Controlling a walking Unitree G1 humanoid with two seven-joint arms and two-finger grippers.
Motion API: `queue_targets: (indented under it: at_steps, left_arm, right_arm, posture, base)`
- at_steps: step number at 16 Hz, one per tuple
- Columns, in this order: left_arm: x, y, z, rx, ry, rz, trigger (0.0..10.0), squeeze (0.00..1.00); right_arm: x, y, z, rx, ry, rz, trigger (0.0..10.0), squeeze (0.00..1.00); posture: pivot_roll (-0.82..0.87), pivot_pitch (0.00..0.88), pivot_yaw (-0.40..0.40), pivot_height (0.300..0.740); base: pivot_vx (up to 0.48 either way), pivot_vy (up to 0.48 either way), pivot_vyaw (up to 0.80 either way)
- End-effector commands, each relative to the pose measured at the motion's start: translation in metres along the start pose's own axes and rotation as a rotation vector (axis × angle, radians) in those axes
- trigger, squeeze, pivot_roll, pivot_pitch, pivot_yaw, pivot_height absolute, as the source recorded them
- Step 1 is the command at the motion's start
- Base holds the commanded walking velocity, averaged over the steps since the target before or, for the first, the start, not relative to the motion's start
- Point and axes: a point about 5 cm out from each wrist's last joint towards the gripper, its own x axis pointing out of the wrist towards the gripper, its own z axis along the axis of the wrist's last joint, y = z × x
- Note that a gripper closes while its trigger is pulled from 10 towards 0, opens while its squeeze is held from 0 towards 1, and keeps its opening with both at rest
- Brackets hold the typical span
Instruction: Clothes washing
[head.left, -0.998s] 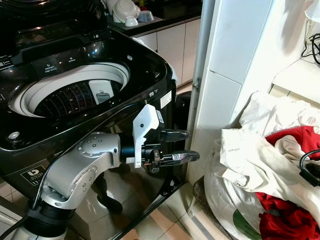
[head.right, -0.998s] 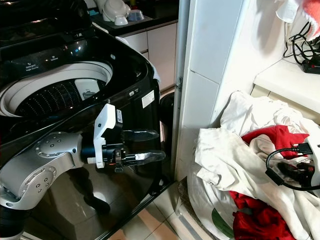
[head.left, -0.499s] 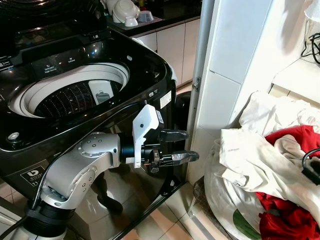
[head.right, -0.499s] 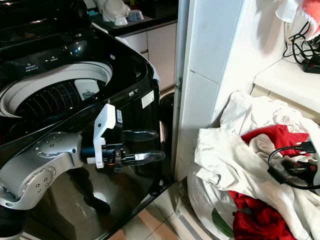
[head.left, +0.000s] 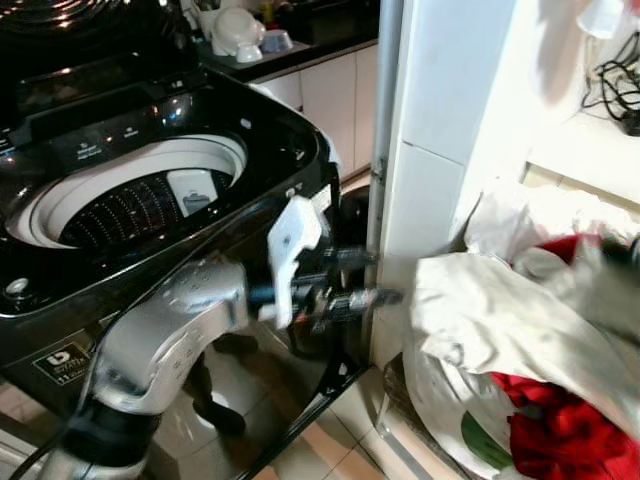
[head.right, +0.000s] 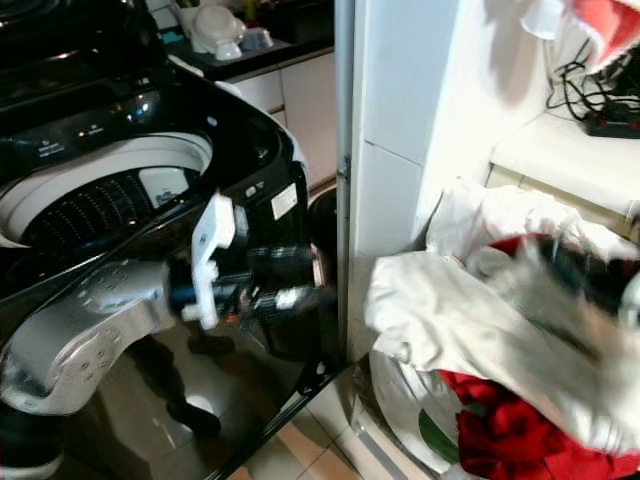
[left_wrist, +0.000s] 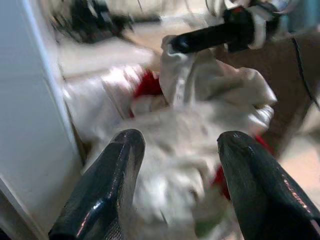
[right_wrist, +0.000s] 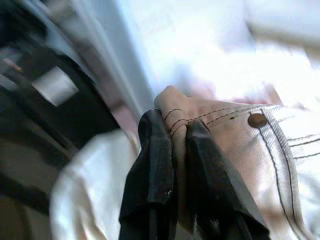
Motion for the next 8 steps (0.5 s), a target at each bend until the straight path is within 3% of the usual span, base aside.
queue_targets:
  at_steps: [1, 3, 4, 8]
  left_arm:
    - [-0.001, 0.010, 0.013, 0.030, -0.064, 0.067, 10.0, 0.00]
    - [0.009, 0.015, 0.037, 0.023, -0.240, 0.120, 10.0, 0.00]
    - [0.016, 0.018, 0.049, -0.007, -0.330, 0.139, 10.0, 1.00]
    - [0.042, 0.024, 0.059, -0.055, -0.388, 0.202, 10.0, 1.00]
  right_arm:
    - [-0.002, 0.016, 0.023, -0.006, -0.111, 0.099, 0.0, 0.00]
    - [0.005, 0.038, 0.054, 0.043, -0.260, 0.237, 0.0, 0.00]
    - [0.015, 0.053, 0.065, 0.101, -0.319, 0.326, 0.0, 0.00]
    - [0.042, 0.085, 0.073, 0.200, -0.356, 0.490, 0.0, 0.00]
  posture:
    - [-0.08, 0.000, 0.055, 0.740]
    - [-0.09, 0.000, 0.050, 0.740]
    - [-0.09, 0.000, 0.048, 0.740]
    - [-0.08, 0.000, 0.030, 0.740]
  base:
    - [0.000, 0.000, 0.00]
    - [0.000, 0.000, 0.00]
    - [0.000, 0.000, 0.00]
    - [0.000, 0.000, 0.00]
